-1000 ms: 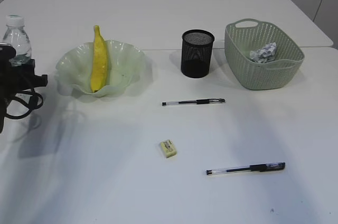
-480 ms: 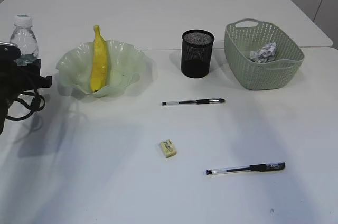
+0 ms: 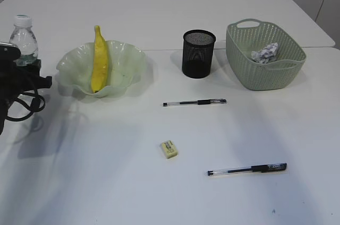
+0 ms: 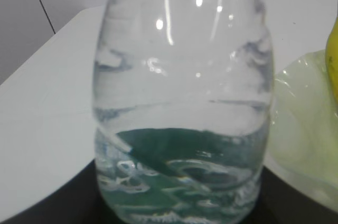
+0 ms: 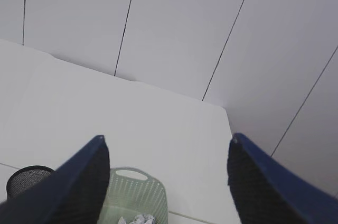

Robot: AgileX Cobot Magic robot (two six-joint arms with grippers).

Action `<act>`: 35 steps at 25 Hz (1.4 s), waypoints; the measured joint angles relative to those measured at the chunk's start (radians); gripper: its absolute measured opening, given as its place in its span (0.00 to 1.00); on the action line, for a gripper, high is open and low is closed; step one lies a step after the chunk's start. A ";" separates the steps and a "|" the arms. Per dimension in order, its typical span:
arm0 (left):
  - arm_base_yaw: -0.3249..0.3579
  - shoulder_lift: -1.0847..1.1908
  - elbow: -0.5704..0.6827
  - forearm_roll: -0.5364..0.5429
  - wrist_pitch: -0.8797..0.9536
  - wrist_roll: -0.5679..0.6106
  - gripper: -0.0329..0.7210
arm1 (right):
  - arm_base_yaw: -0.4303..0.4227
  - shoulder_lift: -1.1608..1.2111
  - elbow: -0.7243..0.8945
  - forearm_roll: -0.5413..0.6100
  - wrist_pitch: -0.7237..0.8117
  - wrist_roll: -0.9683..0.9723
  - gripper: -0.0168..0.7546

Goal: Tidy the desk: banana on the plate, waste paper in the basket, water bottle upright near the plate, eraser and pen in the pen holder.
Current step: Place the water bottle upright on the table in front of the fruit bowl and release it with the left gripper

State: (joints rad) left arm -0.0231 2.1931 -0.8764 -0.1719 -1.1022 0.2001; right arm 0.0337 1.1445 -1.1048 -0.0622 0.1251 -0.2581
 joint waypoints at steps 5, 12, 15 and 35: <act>0.000 0.000 0.000 -0.015 0.000 0.000 0.54 | 0.000 0.000 0.000 0.000 -0.002 0.000 0.69; 0.006 0.000 0.000 -0.033 0.005 0.000 0.54 | 0.000 0.000 0.000 0.000 -0.006 0.000 0.69; 0.008 0.000 0.000 -0.031 0.009 0.000 0.54 | 0.000 0.000 0.000 0.000 -0.009 0.000 0.69; 0.008 0.002 0.000 -0.002 0.016 0.000 0.54 | 0.000 0.000 0.000 0.000 -0.011 0.000 0.69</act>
State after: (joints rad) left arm -0.0152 2.1949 -0.8764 -0.1740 -1.0867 0.2001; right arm 0.0337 1.1445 -1.1048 -0.0622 0.1142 -0.2581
